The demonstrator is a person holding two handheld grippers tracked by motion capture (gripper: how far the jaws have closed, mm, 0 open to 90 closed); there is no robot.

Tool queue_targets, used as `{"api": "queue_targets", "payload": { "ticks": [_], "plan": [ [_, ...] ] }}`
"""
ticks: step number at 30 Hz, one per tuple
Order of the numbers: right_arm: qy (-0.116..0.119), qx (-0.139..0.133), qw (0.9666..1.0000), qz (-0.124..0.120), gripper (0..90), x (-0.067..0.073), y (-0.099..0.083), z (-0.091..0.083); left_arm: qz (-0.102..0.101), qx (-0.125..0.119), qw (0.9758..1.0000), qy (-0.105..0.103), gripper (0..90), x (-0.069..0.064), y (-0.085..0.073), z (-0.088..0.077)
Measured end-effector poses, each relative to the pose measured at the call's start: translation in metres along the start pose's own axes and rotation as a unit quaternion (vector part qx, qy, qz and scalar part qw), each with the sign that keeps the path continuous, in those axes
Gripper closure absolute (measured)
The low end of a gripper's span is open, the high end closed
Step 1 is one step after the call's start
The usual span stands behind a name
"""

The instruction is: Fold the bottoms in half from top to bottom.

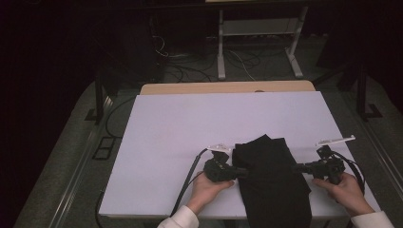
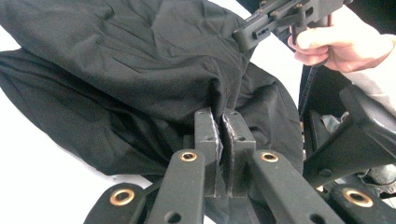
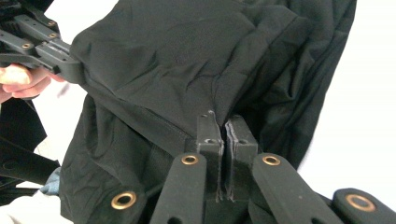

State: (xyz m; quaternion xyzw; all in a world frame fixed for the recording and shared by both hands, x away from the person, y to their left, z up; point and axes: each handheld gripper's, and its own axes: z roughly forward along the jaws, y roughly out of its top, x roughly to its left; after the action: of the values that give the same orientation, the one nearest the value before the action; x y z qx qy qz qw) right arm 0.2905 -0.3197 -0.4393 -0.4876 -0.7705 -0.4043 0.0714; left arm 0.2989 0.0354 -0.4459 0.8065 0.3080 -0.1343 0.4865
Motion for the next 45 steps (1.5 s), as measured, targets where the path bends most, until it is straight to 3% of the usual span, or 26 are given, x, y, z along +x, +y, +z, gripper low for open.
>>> {"api": "queue_targets", "payload": {
  "ticks": [14,16,19,24,28,34,45],
  "plan": [
    [0.005,0.009,0.9999,0.004,83.7,0.002,-0.006,-0.003,0.005,0.015,0.9999,-0.004,85.1,-0.002,-0.001,0.002],
    [-0.001,0.011,0.9999,-0.002,77.1,0.003,-0.007,-0.003,0.005,0.015,0.9999,-0.003,84.9,-0.003,-0.002,0.002],
    [-0.016,0.001,0.9998,-0.016,58.4,0.006,-0.008,-0.005,0.006,0.015,0.9999,-0.002,84.7,-0.002,-0.003,0.002],
    [-0.005,-0.043,0.9988,-0.024,36.1,0.008,-0.005,-0.012,0.004,0.019,0.9998,0.0,84.5,0.0,-0.006,0.003],
    [-0.006,-0.063,0.9971,-0.043,13.2,0.011,0.001,-0.014,0.003,0.02,0.9998,0.001,84.3,0.001,-0.006,0.004],
    [0.003,-0.09,0.9944,-0.055,2.9,0.011,0.012,-0.017,0.001,0.018,0.9998,0.002,84.0,0.002,-0.007,0.003],
    [0.001,-0.085,0.9935,-0.077,3.8,0.012,0.037,-0.009,0.001,0.016,0.9999,0.003,83.7,0.003,-0.006,0.003]
  ]
}}
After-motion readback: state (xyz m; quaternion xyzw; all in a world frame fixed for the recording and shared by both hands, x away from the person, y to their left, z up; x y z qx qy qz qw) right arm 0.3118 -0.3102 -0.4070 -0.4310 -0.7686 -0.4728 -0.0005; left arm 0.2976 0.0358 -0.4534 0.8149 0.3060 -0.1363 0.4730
